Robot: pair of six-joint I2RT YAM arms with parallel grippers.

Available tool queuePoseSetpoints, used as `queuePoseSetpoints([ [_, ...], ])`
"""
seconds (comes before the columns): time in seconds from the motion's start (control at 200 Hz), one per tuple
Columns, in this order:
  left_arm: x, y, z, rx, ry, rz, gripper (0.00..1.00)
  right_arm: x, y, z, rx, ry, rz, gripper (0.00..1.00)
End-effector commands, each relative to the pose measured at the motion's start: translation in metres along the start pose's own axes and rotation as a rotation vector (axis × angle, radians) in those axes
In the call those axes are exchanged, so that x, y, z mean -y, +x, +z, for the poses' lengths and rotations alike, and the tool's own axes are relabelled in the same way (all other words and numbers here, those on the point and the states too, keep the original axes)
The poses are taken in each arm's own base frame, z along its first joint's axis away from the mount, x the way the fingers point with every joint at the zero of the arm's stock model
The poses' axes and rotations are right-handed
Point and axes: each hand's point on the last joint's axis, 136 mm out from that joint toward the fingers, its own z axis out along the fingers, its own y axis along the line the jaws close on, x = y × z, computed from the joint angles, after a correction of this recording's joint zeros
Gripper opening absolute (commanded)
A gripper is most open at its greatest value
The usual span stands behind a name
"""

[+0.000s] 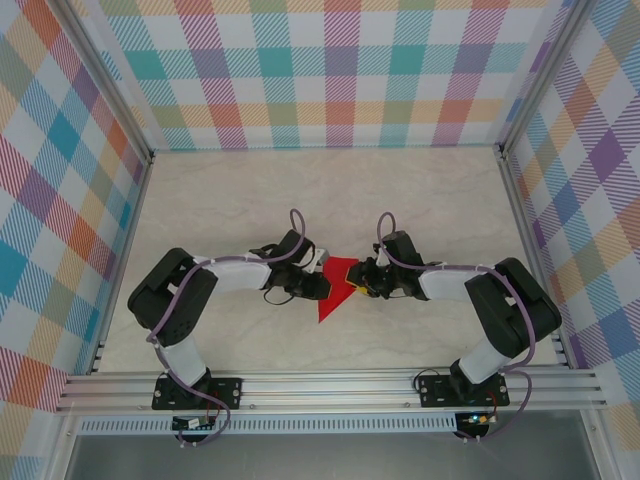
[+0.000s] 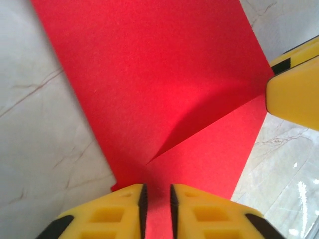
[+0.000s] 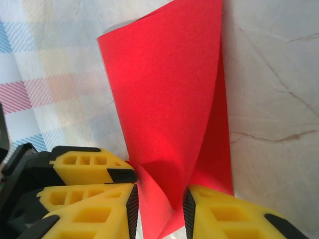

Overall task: Fold a paper plane with a square sheet of paper (pick it up from the middle)
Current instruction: Fourth fold the wing at the center of the table.

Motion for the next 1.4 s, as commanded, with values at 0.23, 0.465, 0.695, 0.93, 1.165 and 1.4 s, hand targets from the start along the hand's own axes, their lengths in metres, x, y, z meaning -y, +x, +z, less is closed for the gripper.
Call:
queuePoseSetpoints([
  [0.23,0.003,-0.007,-0.046,0.112,-0.081,-0.048,0.38,-0.012,0.008,0.005,-0.089,-0.050,-0.145,0.28],
  [0.465,-0.006,0.005,-0.071,0.192,-0.124,-0.092,0.40,-0.015,0.011,0.010,-0.132,-0.068,-0.181,0.29],
  [0.695,-0.010,0.020,-0.083,0.231,-0.122,-0.131,0.42,-0.013,0.014,0.011,-0.167,-0.047,-0.225,0.29],
  [0.93,-0.008,0.029,-0.085,0.241,-0.112,-0.144,0.43,-0.008,0.010,0.018,-0.167,-0.019,-0.214,0.21],
  [1.165,-0.003,0.035,-0.081,0.242,-0.145,-0.117,0.46,-0.007,0.008,0.019,-0.117,-0.016,-0.149,0.08],
  [1.4,0.006,0.040,-0.070,0.238,-0.198,-0.059,0.50,-0.017,0.011,0.015,-0.059,-0.022,-0.104,0.04],
])
